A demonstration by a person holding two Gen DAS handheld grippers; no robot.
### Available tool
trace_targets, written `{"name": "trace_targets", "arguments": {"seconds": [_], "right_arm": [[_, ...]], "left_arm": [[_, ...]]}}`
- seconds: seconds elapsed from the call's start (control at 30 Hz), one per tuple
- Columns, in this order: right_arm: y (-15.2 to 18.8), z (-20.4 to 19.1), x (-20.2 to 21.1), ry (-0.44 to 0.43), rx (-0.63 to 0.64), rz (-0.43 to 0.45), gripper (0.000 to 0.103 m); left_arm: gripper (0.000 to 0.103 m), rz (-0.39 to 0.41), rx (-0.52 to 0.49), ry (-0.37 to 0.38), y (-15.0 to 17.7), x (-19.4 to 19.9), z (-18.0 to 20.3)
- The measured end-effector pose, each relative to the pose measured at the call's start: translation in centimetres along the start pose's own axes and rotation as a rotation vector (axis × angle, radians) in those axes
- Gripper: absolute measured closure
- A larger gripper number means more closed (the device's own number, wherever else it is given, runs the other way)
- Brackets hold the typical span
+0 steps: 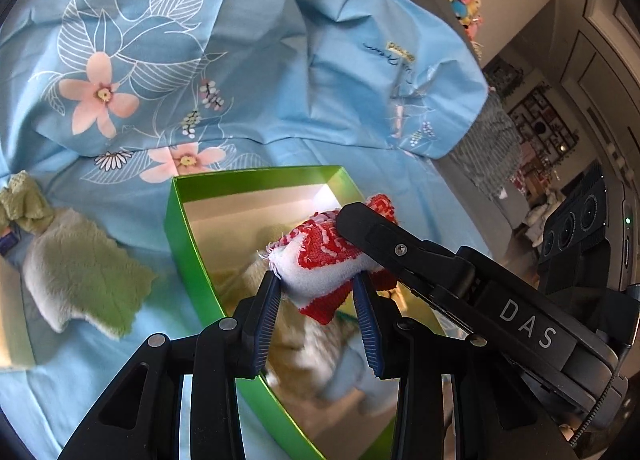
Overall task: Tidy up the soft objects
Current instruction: 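Carry the red-and-white cloth with the right gripper over the green box, then open the right gripper to drop the cloth into the box, then move the right gripper to the purple mesh bath puff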
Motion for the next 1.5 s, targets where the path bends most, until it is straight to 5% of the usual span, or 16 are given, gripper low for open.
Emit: {"name": "trace_targets", "arguments": {"seconds": [0.57,0.73,0.8,0.83,1.0,1.27,1.5], "right_arm": [[0.3,2.3,-4.0,0.042,-0.038,-0.094,0.064],[0.2,2.0,-2.5,0.055,-0.036,-0.061,0.039],[0.1,1.8,-1.7,0.045,-0.044,-0.035,0.026],[0.0,1.5,-1.1,0.042,-0.043,-0.023,0.025],[-0.3,-0.8,0.8,0.042,-0.003,0.017,0.013],[0.4,-7.7,1.8,-0.051,0.099,0.028,0.003],[2.9,-16.6,-1.8,-0.149,0.206,-0.068,0.002]], "left_arm": [[0.065,-0.052,0.033,-0.067,0.1,-3.2,-1.5],[0.063,-0.033,0.036,-0.040,0.2,-1.4,-0.9],[0.050,-0.025,0.038,-0.035,0.2,-0.2,-0.8],[0.042,-0.021,0.040,-0.033,0.3,0.3,-0.7],[0.040,0.029,0.039,-0.051,0.5,4.1,-1.3],[0.032,0.175,0.158,-0.164,1.1,12.5,-8.2],[0.031,0.284,0.364,-0.322,3.5,19.9,-18.6]]}}
Point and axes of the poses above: each gripper's, at about its wrist camera, not at the fingertips, and x roughly against the way its jaws point, z to its right, y to its underside, the point moved 3 cm from there along -x, roughly the way its jaws point, and after that the axes turned 8 degrees about x, right-handed, at the moved point
